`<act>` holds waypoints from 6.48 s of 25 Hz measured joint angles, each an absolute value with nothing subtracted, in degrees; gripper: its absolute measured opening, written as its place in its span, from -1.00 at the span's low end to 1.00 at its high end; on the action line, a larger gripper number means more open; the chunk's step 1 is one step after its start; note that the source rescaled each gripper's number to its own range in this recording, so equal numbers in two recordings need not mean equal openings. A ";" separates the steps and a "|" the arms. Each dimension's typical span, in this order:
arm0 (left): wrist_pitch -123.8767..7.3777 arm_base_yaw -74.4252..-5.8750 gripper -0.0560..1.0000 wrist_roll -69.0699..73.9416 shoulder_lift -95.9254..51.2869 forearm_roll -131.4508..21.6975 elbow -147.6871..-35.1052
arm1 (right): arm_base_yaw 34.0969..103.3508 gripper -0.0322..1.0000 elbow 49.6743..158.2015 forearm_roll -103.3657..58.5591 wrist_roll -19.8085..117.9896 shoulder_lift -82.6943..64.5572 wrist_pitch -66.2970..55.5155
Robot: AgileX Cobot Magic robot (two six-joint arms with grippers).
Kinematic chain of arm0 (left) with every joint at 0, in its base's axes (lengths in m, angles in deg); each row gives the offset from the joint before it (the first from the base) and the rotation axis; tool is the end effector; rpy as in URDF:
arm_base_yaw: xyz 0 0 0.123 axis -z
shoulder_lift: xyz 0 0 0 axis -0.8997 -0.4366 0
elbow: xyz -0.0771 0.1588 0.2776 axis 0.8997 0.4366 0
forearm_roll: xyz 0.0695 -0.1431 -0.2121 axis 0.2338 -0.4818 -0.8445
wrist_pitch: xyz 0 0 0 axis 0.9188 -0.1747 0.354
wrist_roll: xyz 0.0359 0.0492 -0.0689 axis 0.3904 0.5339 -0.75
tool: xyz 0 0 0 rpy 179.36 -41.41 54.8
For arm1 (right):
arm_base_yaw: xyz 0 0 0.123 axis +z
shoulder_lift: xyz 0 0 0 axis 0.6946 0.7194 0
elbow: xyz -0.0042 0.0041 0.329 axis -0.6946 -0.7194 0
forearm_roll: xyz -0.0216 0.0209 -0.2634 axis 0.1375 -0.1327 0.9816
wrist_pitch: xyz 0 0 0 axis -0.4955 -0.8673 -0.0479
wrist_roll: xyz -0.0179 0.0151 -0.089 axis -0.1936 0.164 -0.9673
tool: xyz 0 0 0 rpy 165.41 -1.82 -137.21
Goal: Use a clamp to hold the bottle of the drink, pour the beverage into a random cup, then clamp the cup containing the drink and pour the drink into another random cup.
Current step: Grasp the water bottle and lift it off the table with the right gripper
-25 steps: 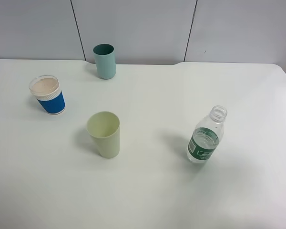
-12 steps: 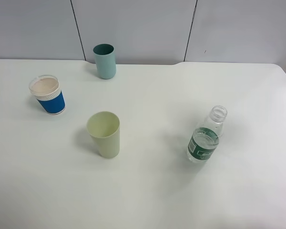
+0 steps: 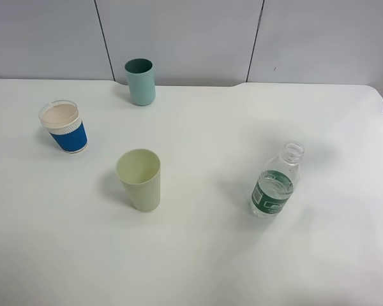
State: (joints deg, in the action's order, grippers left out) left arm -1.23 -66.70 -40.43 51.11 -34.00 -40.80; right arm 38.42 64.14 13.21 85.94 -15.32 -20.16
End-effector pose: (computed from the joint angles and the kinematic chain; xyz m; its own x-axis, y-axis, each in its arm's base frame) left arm -0.0389 0.0086 0.2852 -0.4294 -0.1096 -0.8964 -0.1848 0.9823 -0.0316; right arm 0.2242 -0.0393 0.2994 -0.7119 -0.1300 -0.6901 0.0907 0.9575 -0.2739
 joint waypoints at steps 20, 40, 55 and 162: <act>-1.23 -66.70 0.74 -40.43 51.11 -34.07 -40.80 | 38.41 0.56 52.45 24.46 83.38 -13.36 5.46; -1.23 -66.70 0.74 -40.43 51.11 -34.07 -40.80 | 42.77 0.47 52.39 32.87 86.47 -1.04 7.37; -1.23 -66.70 0.74 -40.43 51.11 -34.07 -40.80 | 44.02 0.47 44.58 49.61 88.53 2.62 22.91; -1.23 -66.70 0.74 -40.43 51.11 -34.07 -40.80 | 44.02 0.64 42.49 56.03 75.80 17.06 53.33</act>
